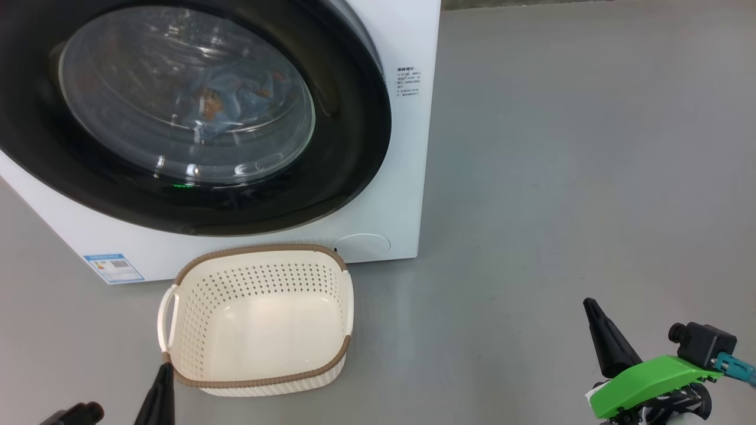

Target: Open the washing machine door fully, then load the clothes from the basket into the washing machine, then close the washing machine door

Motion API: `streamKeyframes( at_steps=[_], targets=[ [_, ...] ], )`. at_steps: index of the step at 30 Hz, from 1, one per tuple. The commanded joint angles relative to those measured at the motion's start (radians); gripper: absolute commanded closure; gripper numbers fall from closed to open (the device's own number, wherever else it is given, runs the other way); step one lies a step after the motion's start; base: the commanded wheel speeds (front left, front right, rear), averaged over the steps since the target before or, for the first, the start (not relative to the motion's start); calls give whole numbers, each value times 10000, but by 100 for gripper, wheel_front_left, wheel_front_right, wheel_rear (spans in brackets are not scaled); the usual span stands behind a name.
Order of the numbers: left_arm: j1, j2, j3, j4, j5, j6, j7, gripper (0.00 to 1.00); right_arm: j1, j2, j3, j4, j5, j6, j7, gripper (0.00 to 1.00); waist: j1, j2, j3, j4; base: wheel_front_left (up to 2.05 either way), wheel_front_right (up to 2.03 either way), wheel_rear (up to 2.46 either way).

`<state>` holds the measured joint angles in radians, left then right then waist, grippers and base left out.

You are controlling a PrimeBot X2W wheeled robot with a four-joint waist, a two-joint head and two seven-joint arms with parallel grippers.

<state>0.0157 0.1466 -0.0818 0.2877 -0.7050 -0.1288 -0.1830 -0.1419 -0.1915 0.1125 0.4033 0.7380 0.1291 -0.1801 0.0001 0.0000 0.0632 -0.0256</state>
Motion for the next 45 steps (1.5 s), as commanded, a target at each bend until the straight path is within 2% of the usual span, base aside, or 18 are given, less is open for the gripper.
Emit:
streamKeyframes(
  at_steps=[1, 45],
  targets=[
    [-392, 141, 227, -214, -266, -4, 100, 100, -112, -74, -106, -296, 288, 5, 69, 100, -1, 0, -11, 5, 0, 0, 0],
    [-767, -313, 948, -311, -4256, -11, 1342, 100, 95, 568, -1043, -877, 4101, 10, 1330, 100, -1, 0, -276, 118, 0, 0, 0]
  ],
)
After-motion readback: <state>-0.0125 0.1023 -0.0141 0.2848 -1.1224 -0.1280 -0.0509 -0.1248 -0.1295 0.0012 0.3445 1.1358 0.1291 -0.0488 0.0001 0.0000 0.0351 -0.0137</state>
